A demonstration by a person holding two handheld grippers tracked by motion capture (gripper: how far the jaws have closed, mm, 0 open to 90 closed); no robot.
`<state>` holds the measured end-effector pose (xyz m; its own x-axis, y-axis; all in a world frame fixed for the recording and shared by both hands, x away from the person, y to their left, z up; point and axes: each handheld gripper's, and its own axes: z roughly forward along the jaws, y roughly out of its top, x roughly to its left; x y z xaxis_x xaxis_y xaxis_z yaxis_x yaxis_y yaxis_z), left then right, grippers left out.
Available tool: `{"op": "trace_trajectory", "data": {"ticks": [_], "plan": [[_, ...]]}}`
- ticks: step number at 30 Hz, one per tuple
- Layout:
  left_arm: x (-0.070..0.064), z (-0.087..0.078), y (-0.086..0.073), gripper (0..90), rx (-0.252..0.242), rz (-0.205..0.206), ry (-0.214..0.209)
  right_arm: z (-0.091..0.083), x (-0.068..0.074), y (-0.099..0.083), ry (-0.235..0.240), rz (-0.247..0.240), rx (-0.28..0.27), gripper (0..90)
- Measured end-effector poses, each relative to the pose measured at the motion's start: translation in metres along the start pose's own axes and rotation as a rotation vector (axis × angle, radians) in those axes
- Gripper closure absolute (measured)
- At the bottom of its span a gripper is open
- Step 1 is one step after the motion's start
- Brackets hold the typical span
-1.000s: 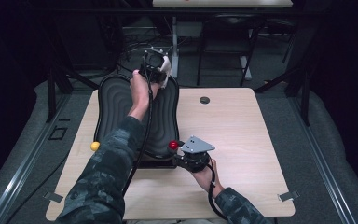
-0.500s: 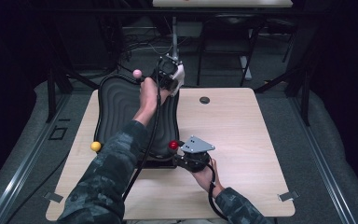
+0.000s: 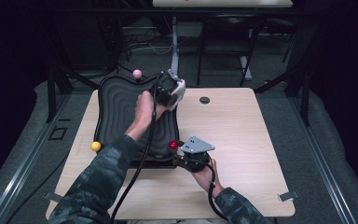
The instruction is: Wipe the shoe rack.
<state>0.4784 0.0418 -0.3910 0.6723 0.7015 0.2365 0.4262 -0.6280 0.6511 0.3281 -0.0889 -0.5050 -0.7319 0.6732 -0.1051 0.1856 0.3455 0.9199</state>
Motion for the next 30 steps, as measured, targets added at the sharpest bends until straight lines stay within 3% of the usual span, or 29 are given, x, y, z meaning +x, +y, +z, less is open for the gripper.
{"op": "trace_trajectory", "data": {"ticks": [10,14,20,26,30], "plan": [[-0.032,-0.007,-0.026,80.0,0.011,0.089,-0.096,0.000,0.000,0.000,0.000,-0.001,-0.001,60.2],[-0.037,-0.009,-0.036,80.1,0.004,0.073,-0.153,0.000,0.000,0.000,0.002,0.000,-0.003,60.2],[-0.044,-0.012,-0.047,80.3,0.010,0.077,-0.207,0.000,0.000,0.000,-0.005,-0.005,-0.001,60.2],[-0.044,-0.014,-0.056,80.4,0.014,0.074,-0.239,0.000,0.000,0.000,-0.004,-0.002,-0.001,60.2],[-0.041,-0.014,-0.063,80.4,0.012,0.049,-0.287,0.000,0.001,0.000,-0.003,0.001,-0.003,60.2]]}}
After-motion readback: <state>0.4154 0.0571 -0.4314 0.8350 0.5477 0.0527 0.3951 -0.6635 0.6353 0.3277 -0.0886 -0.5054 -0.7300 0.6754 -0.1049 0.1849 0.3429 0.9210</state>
